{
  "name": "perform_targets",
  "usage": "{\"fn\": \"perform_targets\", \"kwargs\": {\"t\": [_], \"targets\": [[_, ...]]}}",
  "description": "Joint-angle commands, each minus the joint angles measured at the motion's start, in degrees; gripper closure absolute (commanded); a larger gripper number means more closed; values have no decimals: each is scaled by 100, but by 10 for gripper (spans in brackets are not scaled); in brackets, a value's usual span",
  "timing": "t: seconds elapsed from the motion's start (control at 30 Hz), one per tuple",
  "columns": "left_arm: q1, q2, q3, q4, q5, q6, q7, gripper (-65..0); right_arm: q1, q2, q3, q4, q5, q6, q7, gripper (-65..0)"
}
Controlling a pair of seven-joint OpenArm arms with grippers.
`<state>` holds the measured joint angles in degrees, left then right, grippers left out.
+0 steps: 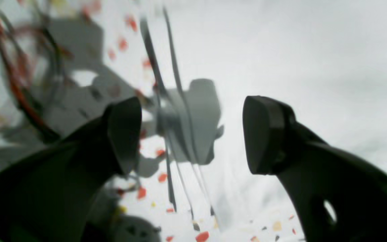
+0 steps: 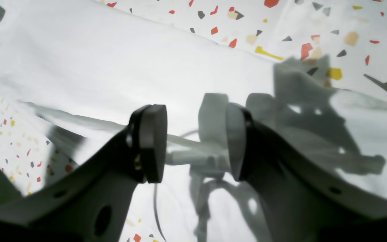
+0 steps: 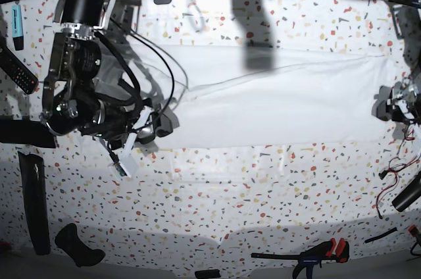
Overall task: Fold the T-shirt properly
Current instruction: 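Raise both grippers and move the left gripper to the strip's end, then grasp the end of the folded white strip with the left gripper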
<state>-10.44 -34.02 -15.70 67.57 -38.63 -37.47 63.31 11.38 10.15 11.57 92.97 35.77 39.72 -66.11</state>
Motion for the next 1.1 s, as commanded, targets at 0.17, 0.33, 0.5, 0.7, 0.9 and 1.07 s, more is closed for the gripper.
{"fn": "perform_targets", "kwargs": {"t": [0.17,0.33,0.5,0.7,0.9,1.07], "targets": [[-68,-605,-35,-1322,-2468,-127,-66,-451,-616,33,13,702,87,28,74,-287],[-48,-546,-35,-1805,-3040,-253,354,-451,-1534,31,13,1692,90,28,74,-287],[131,-380,-33,-1836,-2337,-253,-483,-451,-2581,31,13,2706,90,28,76,-287],[170,-376,-33,-1836,-2223,-253,-525,-451,-3547,31,13,3418,90,28,109,-287],[173,-398,-35,-1799,-1773,-253,-1038,-451,-3744,31,13,3528,94,28,177,-287],[238,-149,-33,-1799,-1451,-253,-625,-451,-3744,28,13,3528,111,28,179,-287]]}}
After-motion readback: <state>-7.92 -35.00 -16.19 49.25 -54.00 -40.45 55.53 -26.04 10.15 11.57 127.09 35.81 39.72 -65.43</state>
